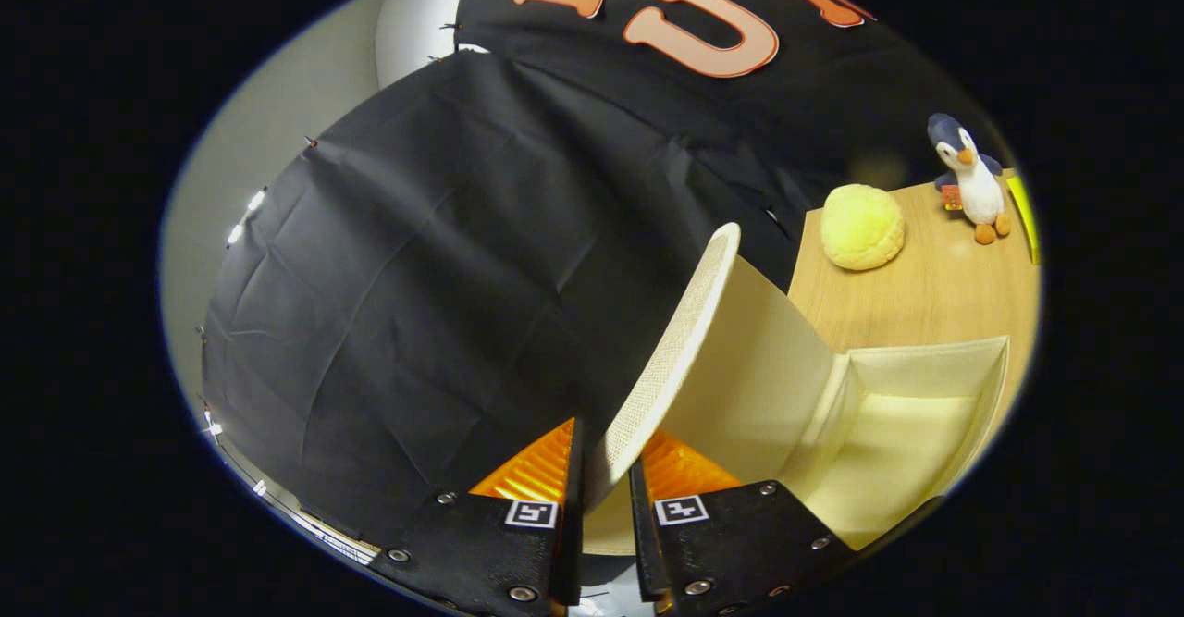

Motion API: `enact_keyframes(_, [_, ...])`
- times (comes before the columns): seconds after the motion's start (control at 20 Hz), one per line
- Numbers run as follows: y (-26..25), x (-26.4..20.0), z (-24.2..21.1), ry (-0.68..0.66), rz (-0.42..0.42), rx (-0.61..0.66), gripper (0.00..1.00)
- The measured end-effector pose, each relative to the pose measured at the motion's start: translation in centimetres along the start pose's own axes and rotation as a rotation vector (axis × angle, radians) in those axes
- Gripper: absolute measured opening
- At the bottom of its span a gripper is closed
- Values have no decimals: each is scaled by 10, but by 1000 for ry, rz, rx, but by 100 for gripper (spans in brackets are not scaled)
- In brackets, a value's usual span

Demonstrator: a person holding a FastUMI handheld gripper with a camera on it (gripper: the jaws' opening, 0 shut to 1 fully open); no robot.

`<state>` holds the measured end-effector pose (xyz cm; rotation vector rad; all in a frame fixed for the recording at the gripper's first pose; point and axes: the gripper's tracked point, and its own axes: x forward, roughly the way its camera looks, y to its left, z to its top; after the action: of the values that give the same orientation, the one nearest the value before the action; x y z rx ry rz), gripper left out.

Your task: Open the storage box then place both shoes into the box .Put the left shoe in first, then the right shoe, with the right side of both shoes facing outward in a uniform manner.

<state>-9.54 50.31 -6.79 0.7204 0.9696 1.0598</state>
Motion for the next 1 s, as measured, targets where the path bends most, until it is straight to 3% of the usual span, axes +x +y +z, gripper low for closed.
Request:
enact_keyframes(0.35, [1,94,-37,136,-69,14,24])
enact_keyframes(0.65, [-30,130,-85,231,-85,55,39])
enact_keyframes(0.75, [-41,123,-83,223,-113,-11,50])
enact_keyframes(0.8, [-44,113,-78,212,-133,-38,62])
enact_keyframes(0.9, [-48,94,-58,176,-169,-85,76])
enact_keyframes(1.0, [-51,87,-36,132,-201,-130,85])
